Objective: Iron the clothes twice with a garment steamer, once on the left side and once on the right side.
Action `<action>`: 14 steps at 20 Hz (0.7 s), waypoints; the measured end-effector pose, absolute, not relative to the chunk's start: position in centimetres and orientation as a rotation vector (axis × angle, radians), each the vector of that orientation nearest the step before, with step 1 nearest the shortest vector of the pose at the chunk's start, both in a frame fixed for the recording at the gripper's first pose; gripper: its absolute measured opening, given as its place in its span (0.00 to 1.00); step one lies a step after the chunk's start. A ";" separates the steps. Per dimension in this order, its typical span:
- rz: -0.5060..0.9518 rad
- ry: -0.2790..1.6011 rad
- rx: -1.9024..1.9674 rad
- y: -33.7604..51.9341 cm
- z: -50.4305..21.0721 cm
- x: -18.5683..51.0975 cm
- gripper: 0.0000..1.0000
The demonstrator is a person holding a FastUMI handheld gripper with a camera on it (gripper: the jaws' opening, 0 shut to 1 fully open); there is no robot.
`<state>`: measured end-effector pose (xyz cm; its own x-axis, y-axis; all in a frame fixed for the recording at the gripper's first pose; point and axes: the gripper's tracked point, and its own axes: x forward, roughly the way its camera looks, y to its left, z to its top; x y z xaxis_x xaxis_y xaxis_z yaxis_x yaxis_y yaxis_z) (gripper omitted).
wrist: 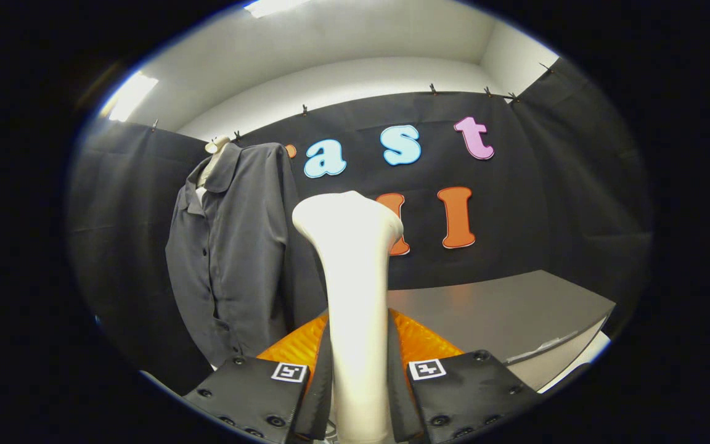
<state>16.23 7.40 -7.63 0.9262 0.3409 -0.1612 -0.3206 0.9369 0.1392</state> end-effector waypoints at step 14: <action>0.204 0.028 0.070 15.5 -2.9 8.2 0.46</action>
<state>8.19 15.54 -2.88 0.9788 0.2037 -0.0204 -0.2018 0.9768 0.0723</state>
